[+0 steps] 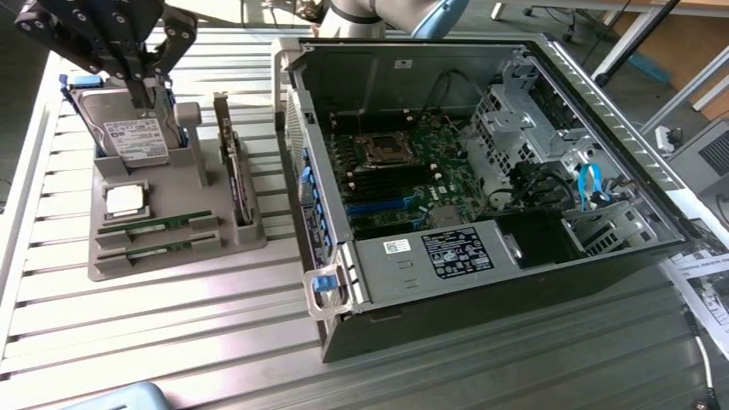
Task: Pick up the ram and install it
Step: 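Reach for the ram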
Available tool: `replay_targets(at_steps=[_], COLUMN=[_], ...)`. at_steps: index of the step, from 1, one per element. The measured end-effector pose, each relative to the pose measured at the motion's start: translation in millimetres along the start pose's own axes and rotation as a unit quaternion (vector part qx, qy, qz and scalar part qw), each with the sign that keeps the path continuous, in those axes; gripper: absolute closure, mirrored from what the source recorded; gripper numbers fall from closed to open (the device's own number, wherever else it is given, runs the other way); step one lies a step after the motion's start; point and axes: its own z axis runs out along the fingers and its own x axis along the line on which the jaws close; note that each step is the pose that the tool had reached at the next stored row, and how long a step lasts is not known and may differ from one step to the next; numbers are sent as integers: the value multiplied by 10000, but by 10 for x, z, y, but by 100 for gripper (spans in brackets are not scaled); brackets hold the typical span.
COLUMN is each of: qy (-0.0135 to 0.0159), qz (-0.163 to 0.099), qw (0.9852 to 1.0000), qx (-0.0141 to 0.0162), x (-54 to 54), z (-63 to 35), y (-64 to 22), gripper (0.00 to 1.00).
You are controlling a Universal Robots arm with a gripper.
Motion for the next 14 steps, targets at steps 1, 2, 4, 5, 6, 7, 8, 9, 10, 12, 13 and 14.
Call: replay_targets(at_steps=[1, 2, 4, 5, 6, 7, 8, 9, 10, 12, 13, 14], qy=[0, 0, 0, 0, 0, 0, 0, 0, 0, 0, 0, 0], qz=[0, 0, 0, 0, 0, 0, 0, 0, 0, 0, 0, 0], qw=[10000, 10000, 10000, 10000, 10000, 10000, 10000, 10000, 10000, 10000, 10000, 10000], qx=[0, 0, 0, 0, 0, 0, 0, 0, 0, 0, 0, 0], x=[11, 23, 48, 70, 88, 87, 88, 88, 88, 88, 88, 87], z=[-1, -1, -2, -2, -3, -2, -3, -3, -3, -3, -3, -3], y=[-1, -2, -5, -7, -9, -9, -9, -9, -9, -12, -17, -20], gripper=[89, 89, 89, 89, 89, 89, 89, 89, 89, 89, 89, 89])
